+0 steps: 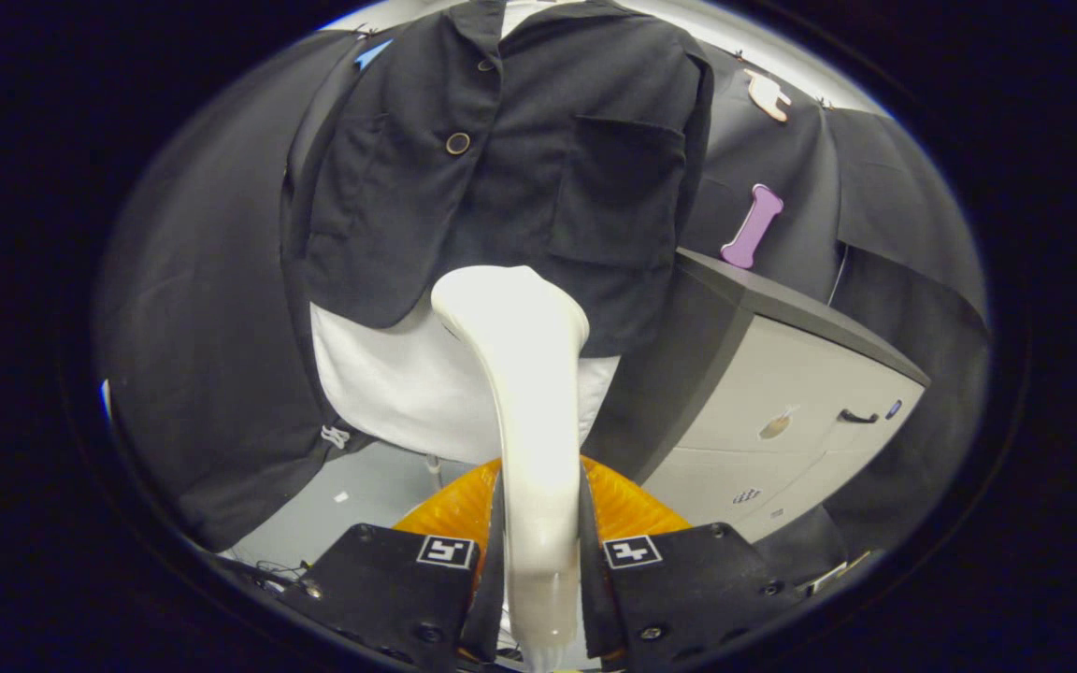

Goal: Iron the clothes twice with a garment steamer, once on the left side and once on the right side.

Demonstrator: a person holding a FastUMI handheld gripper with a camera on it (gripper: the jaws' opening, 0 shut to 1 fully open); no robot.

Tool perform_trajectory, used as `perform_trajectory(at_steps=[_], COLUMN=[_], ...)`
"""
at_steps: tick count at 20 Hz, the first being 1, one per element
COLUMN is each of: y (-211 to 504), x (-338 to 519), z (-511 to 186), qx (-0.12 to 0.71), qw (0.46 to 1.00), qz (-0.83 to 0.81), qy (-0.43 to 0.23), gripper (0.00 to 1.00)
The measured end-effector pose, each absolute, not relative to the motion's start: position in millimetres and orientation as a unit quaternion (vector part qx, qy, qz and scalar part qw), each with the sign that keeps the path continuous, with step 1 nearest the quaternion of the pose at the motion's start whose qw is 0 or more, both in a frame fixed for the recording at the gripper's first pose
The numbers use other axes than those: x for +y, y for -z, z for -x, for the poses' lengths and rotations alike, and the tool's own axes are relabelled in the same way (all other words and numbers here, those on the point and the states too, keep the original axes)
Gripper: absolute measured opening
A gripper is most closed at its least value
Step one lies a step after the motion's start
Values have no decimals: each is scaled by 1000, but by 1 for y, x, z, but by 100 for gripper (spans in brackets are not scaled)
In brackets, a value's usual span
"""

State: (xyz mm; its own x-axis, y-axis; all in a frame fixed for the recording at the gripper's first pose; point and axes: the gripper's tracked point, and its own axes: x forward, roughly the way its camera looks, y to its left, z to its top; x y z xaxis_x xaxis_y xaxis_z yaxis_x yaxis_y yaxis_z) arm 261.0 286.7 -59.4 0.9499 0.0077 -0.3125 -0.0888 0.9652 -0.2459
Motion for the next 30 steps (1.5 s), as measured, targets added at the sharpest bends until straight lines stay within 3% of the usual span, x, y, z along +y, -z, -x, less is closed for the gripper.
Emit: perform_trajectory(at_steps=[6,20,30], y=[-22,-329,-426], x=[304,471,528], z=[-223,-203,-255], qx=[84,-195,-262], qw=[989,972,956], qz=[119,50,54], qy=[-34,-123,-119], gripper=[37,37,36])
